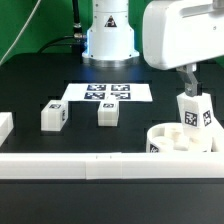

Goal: Assemble stool

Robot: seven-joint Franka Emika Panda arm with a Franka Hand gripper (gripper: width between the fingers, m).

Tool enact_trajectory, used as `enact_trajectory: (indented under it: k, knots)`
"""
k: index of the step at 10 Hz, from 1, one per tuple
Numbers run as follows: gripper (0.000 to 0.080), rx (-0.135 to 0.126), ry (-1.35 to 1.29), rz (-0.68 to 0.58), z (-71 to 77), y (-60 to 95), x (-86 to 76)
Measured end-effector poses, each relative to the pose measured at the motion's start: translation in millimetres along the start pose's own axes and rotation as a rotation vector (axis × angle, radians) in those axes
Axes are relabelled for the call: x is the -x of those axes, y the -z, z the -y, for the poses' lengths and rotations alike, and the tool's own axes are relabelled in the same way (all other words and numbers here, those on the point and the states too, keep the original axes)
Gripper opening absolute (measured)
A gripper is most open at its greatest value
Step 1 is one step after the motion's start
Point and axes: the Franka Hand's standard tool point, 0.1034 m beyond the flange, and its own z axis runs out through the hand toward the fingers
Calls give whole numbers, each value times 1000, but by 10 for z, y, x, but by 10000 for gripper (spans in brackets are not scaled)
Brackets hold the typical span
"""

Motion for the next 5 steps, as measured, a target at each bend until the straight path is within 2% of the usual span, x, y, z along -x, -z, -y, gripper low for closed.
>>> enact_trajectory:
  k: [1,2,5]
  knots:
    - [649,5,29,-4,-7,-13,1]
    - [649,23,110,-21,-6,-88,35]
    - [649,10,183,9,67,-289,206]
